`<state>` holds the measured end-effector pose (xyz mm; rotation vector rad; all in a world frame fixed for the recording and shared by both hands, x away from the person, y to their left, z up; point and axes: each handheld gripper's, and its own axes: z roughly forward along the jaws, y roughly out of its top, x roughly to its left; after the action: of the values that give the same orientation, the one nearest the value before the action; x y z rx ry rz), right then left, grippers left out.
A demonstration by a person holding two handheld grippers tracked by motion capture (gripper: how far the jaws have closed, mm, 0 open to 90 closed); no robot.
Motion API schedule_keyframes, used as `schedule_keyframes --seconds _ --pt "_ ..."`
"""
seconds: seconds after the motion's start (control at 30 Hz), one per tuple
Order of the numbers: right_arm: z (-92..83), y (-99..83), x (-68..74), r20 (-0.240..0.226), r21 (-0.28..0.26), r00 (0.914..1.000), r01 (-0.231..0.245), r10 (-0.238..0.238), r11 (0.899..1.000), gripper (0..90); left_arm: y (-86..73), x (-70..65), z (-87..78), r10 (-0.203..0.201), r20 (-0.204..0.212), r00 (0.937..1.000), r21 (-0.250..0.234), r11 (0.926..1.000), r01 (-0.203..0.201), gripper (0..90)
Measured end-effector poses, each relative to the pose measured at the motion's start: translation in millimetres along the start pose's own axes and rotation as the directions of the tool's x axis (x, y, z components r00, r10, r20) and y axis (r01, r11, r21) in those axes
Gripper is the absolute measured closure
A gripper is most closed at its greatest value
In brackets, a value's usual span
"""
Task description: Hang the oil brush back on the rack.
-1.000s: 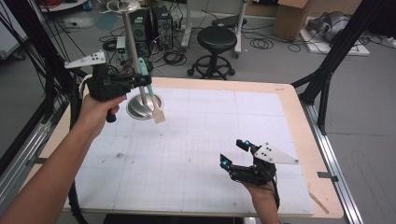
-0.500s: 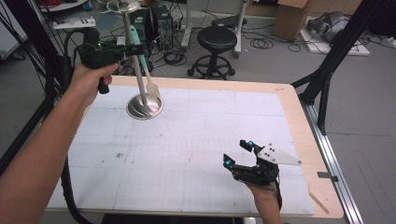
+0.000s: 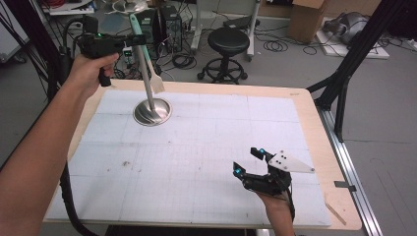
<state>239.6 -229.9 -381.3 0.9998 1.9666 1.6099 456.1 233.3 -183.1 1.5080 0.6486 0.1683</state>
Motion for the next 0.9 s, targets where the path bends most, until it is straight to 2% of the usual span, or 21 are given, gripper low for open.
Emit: schedule_keyframes --seconds 0.3,0.47,0.63,0.9 --pt "3.4 -1.3 0.0 -0.01 0.003 0.9999 -0.004 0.004 1.0 19.6 1.2 6.1 1.4 -0.011 -0.002 0.9999 0.001 0.9999 0.011 82.7" --pt "3.8 -0.9 0.2 -0.015 0.001 0.9999 -0.003 0.003 1.0 19.6 -0.2 9.6 3.7 -0.017 -0.013 0.9998 0.017 0.9997 0.018 82.7" --pt "4.7 -1.6 0.5 -0.022 0.006 0.9997 -0.005 0.005 1.0 19.6 -0.5 12.5 5.0 -0.036 -0.032 0.9988 0.008 0.9993 0.036 82.7" --pt "4.5 -1.7 0.5 -0.026 0.006 0.9996 -0.005 0.005 1.0 19.6 -2.5 11.9 4.6 -0.025 -0.054 0.9982 0.019 0.9995 0.026 82.1"
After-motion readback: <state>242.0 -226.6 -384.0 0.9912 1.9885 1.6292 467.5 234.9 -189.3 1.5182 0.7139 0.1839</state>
